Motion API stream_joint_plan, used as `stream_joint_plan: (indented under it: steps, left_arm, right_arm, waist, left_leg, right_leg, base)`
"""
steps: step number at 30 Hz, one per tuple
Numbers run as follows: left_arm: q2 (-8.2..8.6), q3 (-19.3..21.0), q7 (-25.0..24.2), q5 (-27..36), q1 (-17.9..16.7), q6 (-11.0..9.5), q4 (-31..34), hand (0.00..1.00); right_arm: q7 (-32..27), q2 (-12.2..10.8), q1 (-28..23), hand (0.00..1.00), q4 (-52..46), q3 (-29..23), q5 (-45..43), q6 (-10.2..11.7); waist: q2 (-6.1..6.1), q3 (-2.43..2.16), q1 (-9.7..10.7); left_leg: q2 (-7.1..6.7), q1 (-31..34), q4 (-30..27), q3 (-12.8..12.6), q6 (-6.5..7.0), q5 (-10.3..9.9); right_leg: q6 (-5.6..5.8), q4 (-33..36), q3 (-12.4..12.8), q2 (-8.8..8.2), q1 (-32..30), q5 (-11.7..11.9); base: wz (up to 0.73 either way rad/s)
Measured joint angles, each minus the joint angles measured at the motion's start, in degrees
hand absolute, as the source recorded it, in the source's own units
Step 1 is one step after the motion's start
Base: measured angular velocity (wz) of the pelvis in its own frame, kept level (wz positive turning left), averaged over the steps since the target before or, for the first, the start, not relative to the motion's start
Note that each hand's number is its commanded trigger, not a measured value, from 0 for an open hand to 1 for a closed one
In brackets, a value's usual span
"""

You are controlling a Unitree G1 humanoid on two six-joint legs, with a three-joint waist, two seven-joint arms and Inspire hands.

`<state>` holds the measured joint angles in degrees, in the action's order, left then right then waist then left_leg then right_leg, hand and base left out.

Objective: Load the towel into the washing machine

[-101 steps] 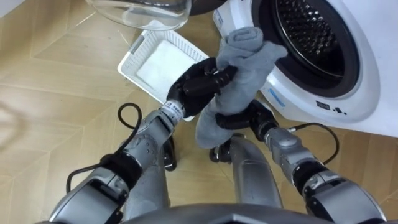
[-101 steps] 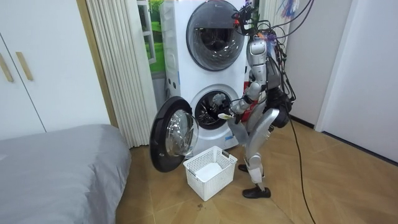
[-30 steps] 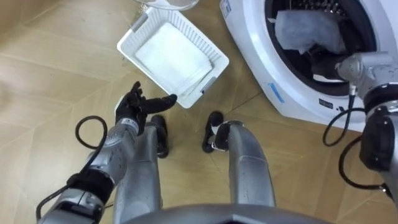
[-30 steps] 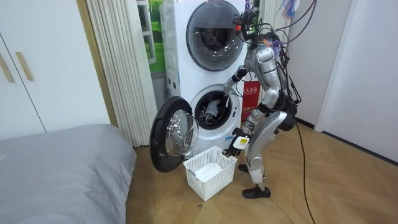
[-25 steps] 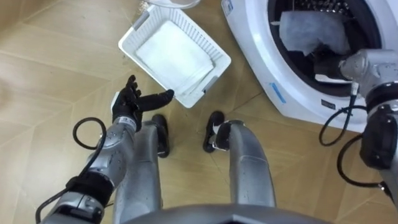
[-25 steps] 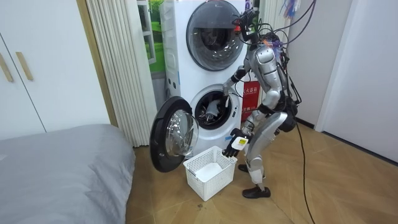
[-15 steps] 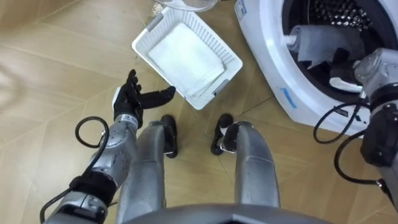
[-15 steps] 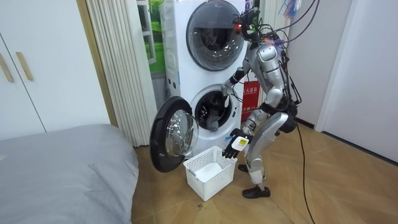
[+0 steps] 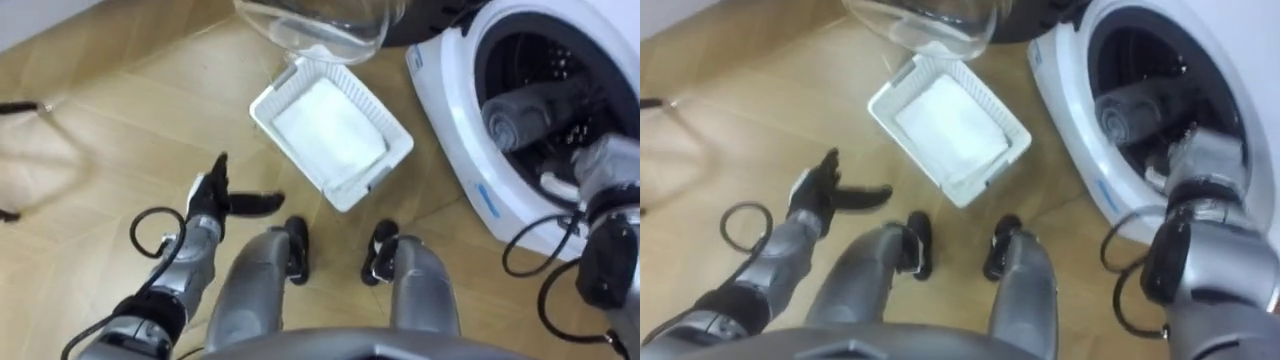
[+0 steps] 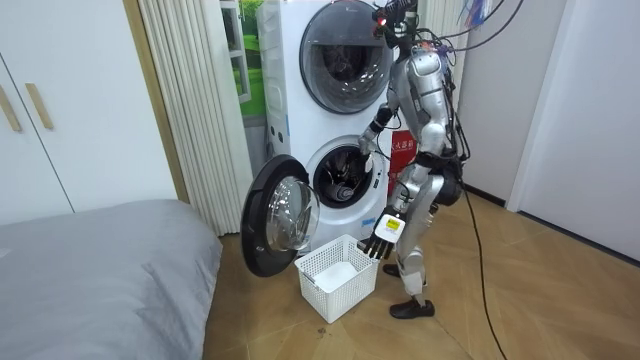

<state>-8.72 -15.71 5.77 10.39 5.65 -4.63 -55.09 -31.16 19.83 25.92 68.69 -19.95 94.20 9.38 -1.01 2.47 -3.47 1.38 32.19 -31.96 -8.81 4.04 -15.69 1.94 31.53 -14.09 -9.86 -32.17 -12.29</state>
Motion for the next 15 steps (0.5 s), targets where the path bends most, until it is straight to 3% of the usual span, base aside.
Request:
stream_joint_plan:
  steps: [3,5,8,11,15]
  left_arm:
    - [-0.11,0.1,-0.3,-5.4,-1.5,0.0,-3.6,0.0]
    - [-0.61,1.2,-0.3,-9.2,-3.0,0.0,-4.7,0.0]
    - [-1.11,3.3,-0.1,-10.1,-4.9,0.0,-5.6,0.0]
    - [-1.35,7.5,0.6,-10.0,-9.0,0.0,-5.6,0.0]
    - [-1.42,13.5,2.0,-10.0,-13.6,0.4,-6.0,0.0]
  right_arm:
    - [3.5,-1.2,-4.6,0.0,2.4,0.1,-0.4,0.0]
    - [6.4,-3.7,-9.2,0.0,3.1,0.6,-4.5,-0.1]
    - [8.3,-5.6,-13.6,0.0,4.9,3.7,-11.3,-0.6]
    - [10.2,-6.3,-20.8,0.0,5.1,7.1,-23.8,-1.6]
    - [13.0,-7.0,-28.5,0.0,5.0,14.6,-50.2,-2.8]
  waist:
    - [1.17,-0.76,0.3]
    - [1.84,-1.22,1.1]
    - [1.84,-1.33,1.7]
    - [1.89,-1.77,2.1]
    - [0.89,-2.37,2.0]
  left_leg:
    - [-0.09,-6.0,5.0,0.5,-0.38,0.9]
    - [-0.27,-10.8,9.1,0.9,-0.74,1.6]
    - [-0.52,-15.5,12.5,0.9,-1.15,2.2]
    - [-0.91,-20.0,15.8,1.1,-1.72,2.5]
    - [-0.45,-25.0,18.7,1.2,-2.31,2.9]
  right_leg:
    - [0.48,-6.1,-0.7,1.08,6.6,1.3]
    - [0.81,-10.8,-1.7,1.88,12.0,2.2]
    - [1.0,-13.4,-1.8,2.22,16.3,2.3]
    - [1.17,-16.6,-1.7,2.98,20.6,2.5]
    - [1.01,-19.2,-0.9,4.2,24.8,2.6]
  base:
    - [0.01]
    - [0.11]
    - [0.03]
    - [-0.07]
    - [-0.18]
